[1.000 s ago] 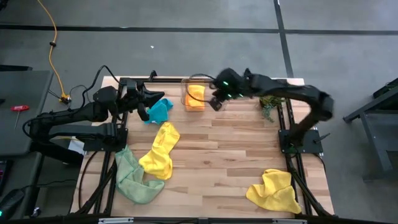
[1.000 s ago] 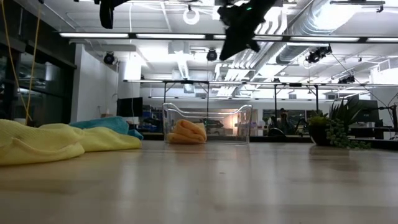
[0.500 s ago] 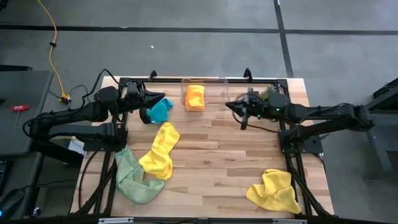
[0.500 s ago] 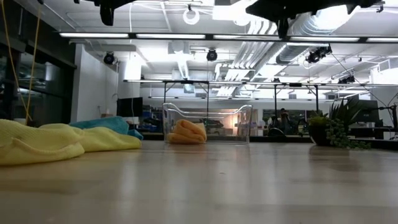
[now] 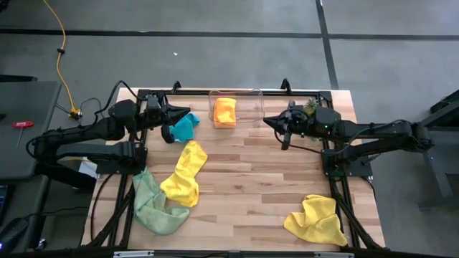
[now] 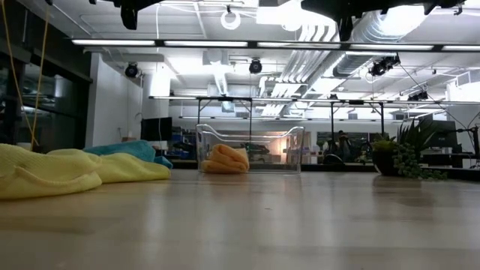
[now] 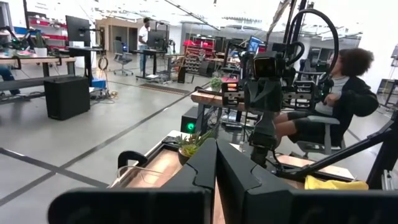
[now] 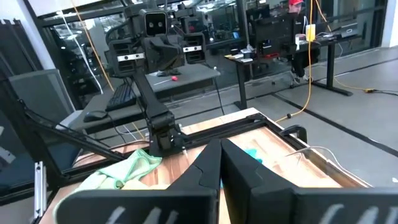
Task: Fold microfiber towels
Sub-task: Fold the right yellow microfiber towel
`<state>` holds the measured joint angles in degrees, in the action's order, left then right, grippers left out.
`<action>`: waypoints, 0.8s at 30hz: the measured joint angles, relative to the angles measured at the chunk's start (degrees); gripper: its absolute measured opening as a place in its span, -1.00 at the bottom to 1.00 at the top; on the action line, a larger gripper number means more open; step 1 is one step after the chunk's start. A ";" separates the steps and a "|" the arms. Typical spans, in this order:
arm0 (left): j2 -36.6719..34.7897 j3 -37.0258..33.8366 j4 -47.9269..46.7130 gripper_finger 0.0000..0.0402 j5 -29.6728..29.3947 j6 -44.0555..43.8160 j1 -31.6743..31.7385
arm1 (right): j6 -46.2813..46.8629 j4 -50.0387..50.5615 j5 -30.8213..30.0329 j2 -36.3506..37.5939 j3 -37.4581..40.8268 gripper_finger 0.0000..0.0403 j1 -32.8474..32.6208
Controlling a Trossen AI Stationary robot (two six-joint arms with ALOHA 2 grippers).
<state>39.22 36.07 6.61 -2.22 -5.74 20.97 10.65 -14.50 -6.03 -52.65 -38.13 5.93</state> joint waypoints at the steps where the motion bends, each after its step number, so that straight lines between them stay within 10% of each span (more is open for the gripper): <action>1: 0.00 0.00 0.00 -1.00 -0.02 0.00 0.00 | 0.83 0.00 0.01 -0.02 -0.02 -1.00 0.00; 13: 0.00 0.00 0.00 -1.00 -0.15 -0.02 0.00 | 15.44 1.25 3.55 -0.02 -0.36 -0.99 -0.50; 24: 0.00 0.00 -0.01 -1.00 -0.15 -0.02 0.00 | 22.24 60.57 5.41 -14.46 -23.06 -0.50 -17.00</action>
<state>39.22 36.07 6.60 -2.37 -5.76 20.97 32.89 46.07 -0.63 -67.11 -61.19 -11.06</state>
